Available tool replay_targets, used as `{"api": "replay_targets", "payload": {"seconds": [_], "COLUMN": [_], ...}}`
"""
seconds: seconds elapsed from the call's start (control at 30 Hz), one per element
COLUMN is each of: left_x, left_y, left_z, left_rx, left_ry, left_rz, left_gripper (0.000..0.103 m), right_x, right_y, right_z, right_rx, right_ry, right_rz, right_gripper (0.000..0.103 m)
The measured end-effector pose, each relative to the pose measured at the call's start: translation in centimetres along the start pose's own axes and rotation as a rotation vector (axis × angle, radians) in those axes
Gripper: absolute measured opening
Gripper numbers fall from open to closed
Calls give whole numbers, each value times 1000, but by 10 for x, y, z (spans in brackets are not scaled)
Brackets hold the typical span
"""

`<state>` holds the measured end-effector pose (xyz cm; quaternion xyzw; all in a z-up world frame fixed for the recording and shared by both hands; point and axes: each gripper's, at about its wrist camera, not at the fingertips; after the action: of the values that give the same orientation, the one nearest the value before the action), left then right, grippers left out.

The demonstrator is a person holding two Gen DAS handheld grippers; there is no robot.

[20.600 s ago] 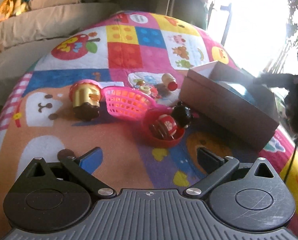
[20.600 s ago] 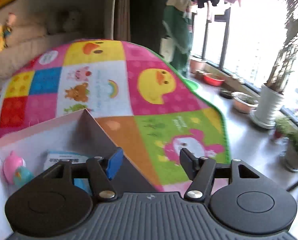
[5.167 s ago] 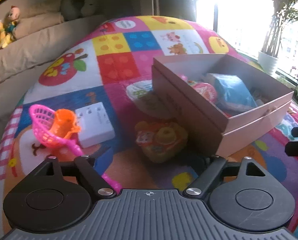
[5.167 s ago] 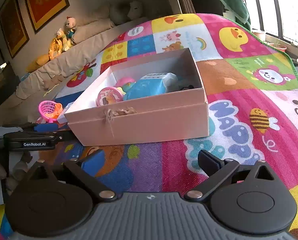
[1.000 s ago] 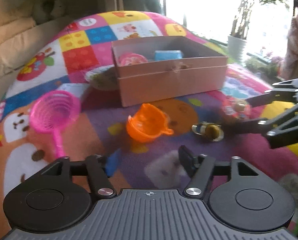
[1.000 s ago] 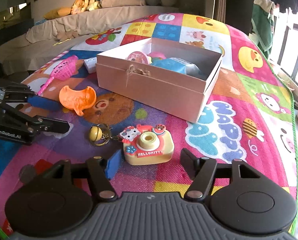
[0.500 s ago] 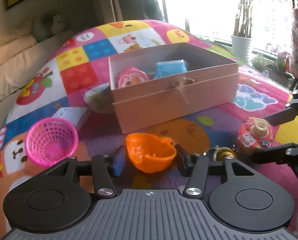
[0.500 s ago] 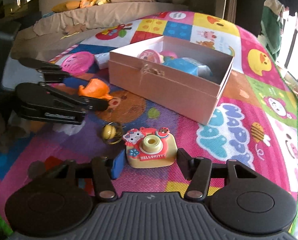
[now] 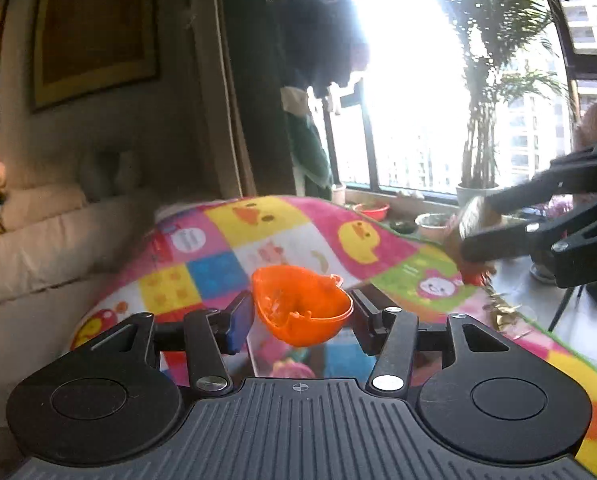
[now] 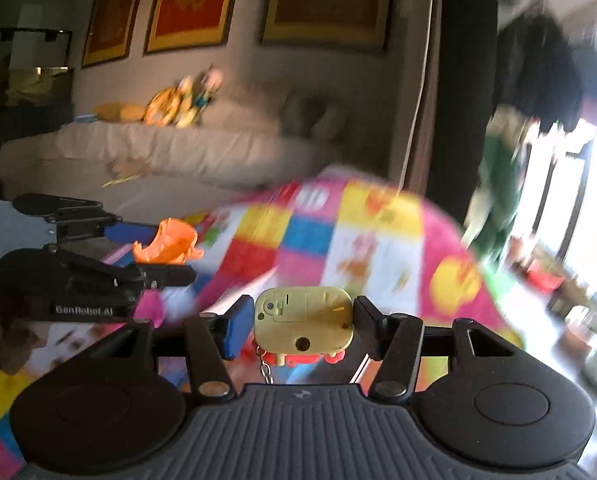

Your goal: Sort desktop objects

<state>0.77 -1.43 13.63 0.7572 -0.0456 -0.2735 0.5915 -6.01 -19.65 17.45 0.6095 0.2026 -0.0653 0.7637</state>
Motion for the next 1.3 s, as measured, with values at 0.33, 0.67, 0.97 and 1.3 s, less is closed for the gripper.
{"api": "replay_targets", "payload": {"seconds": [0.33, 0.67, 0.97, 1.3], "left_x": [104, 92, 32, -12], "left_y": [-30, -55, -91, -165], "left_z": [-6, -32, -59, -100], "left_rx": [-41, -106, -186, -393], "left_ry": [26, 84, 161, 256], "left_rz": [-160, -260, -233, -292], "left_gripper": [60, 86, 96, 97], "right_x": [97, 133, 128, 198], "right_y": [7, -24, -18, 43], "right_z": [16, 8, -30, -94], "right_rx": [62, 109, 63, 123], "right_ry": [7, 39, 120, 375], "right_rz": [-104, -218, -211, -353], "right_gripper": [55, 59, 67, 73]}}
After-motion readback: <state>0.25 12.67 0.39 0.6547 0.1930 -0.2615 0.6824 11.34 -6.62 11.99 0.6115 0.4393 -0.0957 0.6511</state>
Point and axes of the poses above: each gripper's, at about its wrist camera, not at the fingertips, and x roughly the way its jaws point, z to its right, y to its top, and after that the axes turned 3 degrees about -z, right-handed
